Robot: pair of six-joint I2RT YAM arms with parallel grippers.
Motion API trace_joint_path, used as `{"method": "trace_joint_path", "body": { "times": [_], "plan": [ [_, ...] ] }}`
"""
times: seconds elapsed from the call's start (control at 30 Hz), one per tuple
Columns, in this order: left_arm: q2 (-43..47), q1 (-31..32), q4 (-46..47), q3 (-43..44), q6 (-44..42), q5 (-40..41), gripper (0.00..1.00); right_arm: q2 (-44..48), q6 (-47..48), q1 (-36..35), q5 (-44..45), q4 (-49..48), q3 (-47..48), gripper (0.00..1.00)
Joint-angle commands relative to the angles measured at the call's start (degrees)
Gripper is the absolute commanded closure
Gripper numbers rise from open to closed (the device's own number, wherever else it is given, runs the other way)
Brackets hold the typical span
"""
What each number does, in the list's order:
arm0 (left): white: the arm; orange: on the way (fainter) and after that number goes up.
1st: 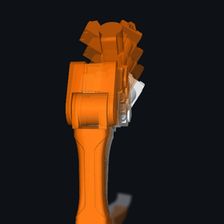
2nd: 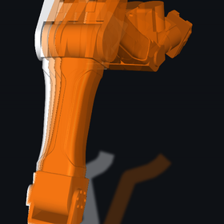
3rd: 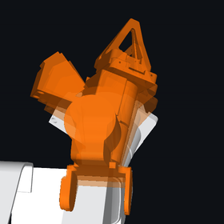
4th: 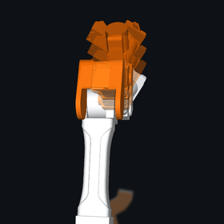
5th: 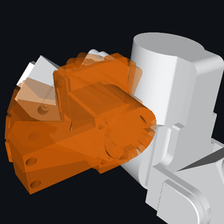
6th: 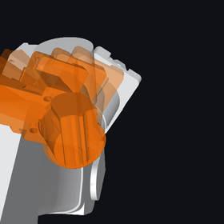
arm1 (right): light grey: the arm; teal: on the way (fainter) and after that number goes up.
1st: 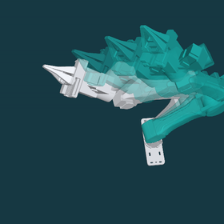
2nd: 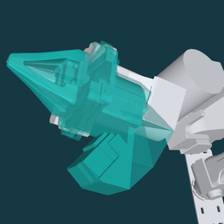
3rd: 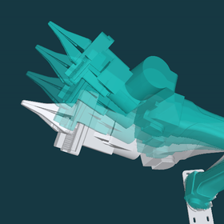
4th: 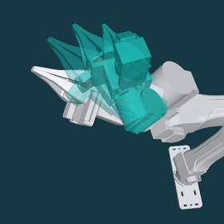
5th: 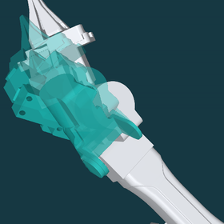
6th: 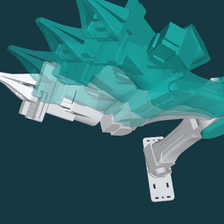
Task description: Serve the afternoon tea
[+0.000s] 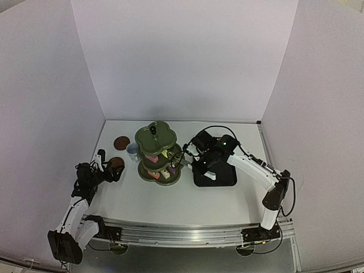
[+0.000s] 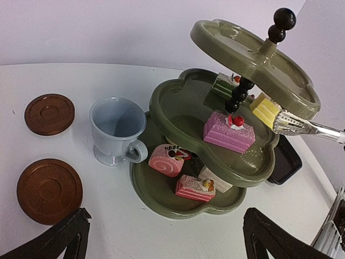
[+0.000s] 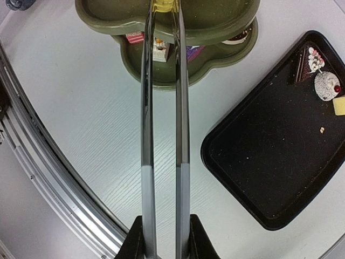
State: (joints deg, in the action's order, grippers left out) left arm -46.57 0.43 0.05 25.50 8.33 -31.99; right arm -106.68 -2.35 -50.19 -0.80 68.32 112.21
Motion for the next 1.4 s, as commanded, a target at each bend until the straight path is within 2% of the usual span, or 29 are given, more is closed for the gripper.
{"method": "trace_joint_path", "body": {
  "times": [0.0, 0.27, 0.43, 1.0, 1.37],
  "plan": [
    [0.0, -0.1, 0.9, 3.0, -1.8, -0.6, 0.00, -2.5, 1.6, -0.2, 2.8, 0.0, 4.1, 0.97],
    [-0.1, -0.1, 0.9, 3.0, -2.1, -0.5, 0.00, -4.7, 0.7, -0.3, 5.8, 0.1, 5.2, 0.77],
    [-0.3, -0.1, 1.3, 3.0, -2.2, -0.6, 0.00, -4.0, 0.3, -0.2, 5.9, 0.1, 4.4, 0.72],
    [-0.8, -0.1, 1.6, 3.2, -3.4, -1.8, 0.00, 3.5, -1.4, -0.2, 5.2, -1.4, 1.6, 0.69],
    [-1.4, -0.1, 1.1, 3.2, -3.8, -2.2, 0.00, 14.1, -8.5, 0.5, 10.6, -2.3, -7.4, 0.70]
  ]
}}
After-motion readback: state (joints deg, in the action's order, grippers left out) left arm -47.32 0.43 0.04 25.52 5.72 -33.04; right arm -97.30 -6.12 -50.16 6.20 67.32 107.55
